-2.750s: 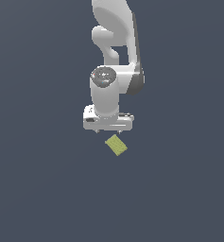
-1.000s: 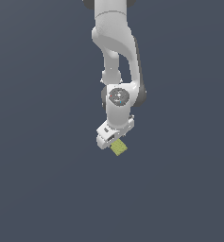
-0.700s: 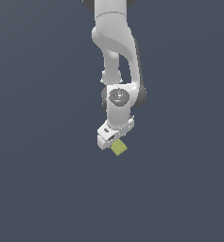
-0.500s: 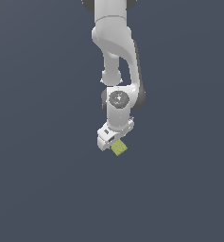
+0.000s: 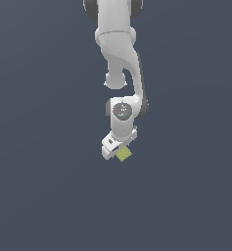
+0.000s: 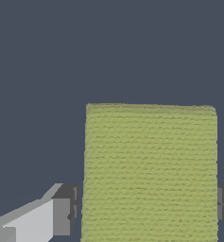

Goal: Pick up the object and move it to a goal position.

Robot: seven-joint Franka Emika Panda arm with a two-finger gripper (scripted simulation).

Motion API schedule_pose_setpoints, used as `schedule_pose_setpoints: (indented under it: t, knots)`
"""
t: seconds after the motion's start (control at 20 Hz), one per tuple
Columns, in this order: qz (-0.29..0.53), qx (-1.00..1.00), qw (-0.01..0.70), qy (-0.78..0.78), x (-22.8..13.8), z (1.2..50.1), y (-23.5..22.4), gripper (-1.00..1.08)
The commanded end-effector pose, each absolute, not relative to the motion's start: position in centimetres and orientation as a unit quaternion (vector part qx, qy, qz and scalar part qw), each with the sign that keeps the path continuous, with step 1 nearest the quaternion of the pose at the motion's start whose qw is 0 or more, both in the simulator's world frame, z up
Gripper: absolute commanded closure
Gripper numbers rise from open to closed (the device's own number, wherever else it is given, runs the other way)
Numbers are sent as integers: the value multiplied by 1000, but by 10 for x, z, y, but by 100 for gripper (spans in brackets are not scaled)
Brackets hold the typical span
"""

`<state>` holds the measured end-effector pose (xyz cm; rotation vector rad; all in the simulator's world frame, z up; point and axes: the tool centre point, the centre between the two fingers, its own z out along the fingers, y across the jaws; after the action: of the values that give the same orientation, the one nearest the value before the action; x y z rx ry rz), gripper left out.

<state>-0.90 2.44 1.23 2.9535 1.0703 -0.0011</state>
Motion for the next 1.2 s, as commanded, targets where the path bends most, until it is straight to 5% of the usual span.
schedule_pose_setpoints:
  t: [0.0, 0.05, 1.15]
  knots:
    - [0, 940, 0, 341, -8, 10, 25, -92]
    - [0, 940, 0, 341, -8, 10, 25, 108]
    - [0, 940, 1, 341, -19, 43, -1, 108]
